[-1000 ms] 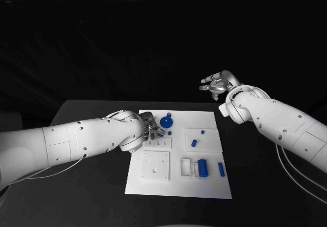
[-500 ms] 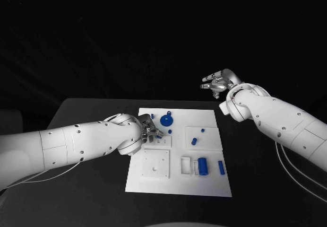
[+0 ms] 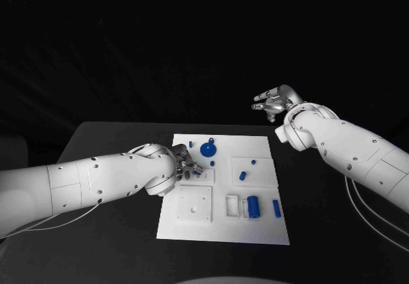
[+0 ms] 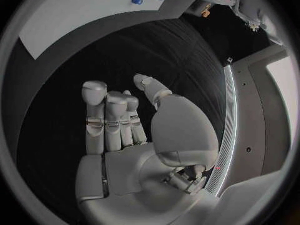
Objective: Assemble the parts on the task board
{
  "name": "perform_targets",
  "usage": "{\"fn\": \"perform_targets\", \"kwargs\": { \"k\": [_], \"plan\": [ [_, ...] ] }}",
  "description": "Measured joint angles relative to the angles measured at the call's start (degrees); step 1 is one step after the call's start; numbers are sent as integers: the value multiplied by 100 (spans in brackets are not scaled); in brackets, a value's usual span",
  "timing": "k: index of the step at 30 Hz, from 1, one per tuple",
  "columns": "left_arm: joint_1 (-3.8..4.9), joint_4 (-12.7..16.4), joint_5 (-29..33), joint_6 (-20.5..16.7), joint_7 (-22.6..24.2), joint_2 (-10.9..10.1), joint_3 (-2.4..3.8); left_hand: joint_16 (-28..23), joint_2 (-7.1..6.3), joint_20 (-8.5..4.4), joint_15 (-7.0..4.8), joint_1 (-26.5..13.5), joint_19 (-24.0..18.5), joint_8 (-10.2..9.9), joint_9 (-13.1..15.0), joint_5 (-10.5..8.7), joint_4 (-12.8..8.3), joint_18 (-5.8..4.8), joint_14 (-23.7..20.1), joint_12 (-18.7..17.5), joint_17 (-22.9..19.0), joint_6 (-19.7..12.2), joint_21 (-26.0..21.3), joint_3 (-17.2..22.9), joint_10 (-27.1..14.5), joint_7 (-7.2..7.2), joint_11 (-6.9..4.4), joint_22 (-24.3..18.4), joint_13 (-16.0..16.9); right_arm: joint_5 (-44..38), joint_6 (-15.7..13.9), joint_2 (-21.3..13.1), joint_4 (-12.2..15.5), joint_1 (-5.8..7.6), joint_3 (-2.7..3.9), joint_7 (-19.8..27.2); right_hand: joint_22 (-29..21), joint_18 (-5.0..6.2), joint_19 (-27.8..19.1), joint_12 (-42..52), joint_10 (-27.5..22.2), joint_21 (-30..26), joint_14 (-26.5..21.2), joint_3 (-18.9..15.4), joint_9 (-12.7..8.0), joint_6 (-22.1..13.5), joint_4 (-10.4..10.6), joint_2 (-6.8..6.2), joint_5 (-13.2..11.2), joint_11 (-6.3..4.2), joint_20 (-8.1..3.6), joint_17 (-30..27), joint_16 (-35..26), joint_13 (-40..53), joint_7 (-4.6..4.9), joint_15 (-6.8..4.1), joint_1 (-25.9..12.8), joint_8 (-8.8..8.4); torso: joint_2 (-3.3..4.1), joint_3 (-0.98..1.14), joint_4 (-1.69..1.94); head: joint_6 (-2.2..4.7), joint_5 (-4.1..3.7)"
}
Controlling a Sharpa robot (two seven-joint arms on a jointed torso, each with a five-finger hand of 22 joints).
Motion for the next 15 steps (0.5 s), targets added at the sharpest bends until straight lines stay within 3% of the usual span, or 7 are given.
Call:
{"fn": "perform_targets", "kwargs": {
  "k": [15],
  "plan": [
    [-44,-40,-102,9,-9,24,0,0,15,0,3,15,0,14,-73,-66,14,0,-1,0,-74,2,0,28,0,-1,1,-1,-17,3,11,-3,0,2,0,-8,0,-1,0,0,1,0,0,0,0,0,0,0,0,1,0,-8,0,-5,0,0,0,0,-1,3,0,-2,4]
  ]
}}
